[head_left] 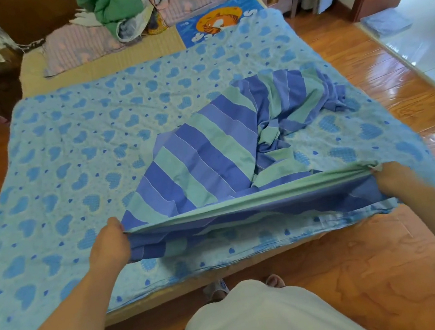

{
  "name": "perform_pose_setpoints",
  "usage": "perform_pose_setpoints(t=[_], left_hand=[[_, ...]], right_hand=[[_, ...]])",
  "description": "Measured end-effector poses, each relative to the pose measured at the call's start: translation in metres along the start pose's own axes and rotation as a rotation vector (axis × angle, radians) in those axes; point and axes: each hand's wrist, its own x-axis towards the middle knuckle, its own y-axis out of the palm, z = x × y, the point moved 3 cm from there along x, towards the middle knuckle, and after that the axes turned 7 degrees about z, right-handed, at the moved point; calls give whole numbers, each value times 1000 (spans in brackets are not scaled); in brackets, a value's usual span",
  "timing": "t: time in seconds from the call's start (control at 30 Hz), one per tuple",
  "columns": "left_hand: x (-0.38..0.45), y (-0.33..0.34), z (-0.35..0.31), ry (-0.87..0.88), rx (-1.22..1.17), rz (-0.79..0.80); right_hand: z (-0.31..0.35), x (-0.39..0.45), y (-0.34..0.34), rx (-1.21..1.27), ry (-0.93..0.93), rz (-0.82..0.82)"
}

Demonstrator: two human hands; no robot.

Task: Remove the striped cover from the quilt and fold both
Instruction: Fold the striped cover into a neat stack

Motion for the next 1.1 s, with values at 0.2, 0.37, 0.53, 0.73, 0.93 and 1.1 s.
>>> perform_pose_setpoints(t=[0.2, 0.37, 0.53, 0.73, 0.93, 1.1], left_hand=[[-8, 13, 4, 5, -183, 44], [-18, 18, -1, 174, -300, 357], [-41, 15, -52, 331, -255, 409], [-110, 13, -149, 937, 165, 194], [-119, 0, -189, 787, -276, 160], [-111, -5, -204, 791, -678, 269]], right_hand=[[-6, 8, 6, 254, 147, -47], [-11, -1, -10, 459, 270, -93], [60, -31, -46, 662, 35, -238], [180, -143, -44, 844, -638, 270], [230, -224, 12, 243, -1078, 446], [223, -225, -30, 423, -1015, 179]])
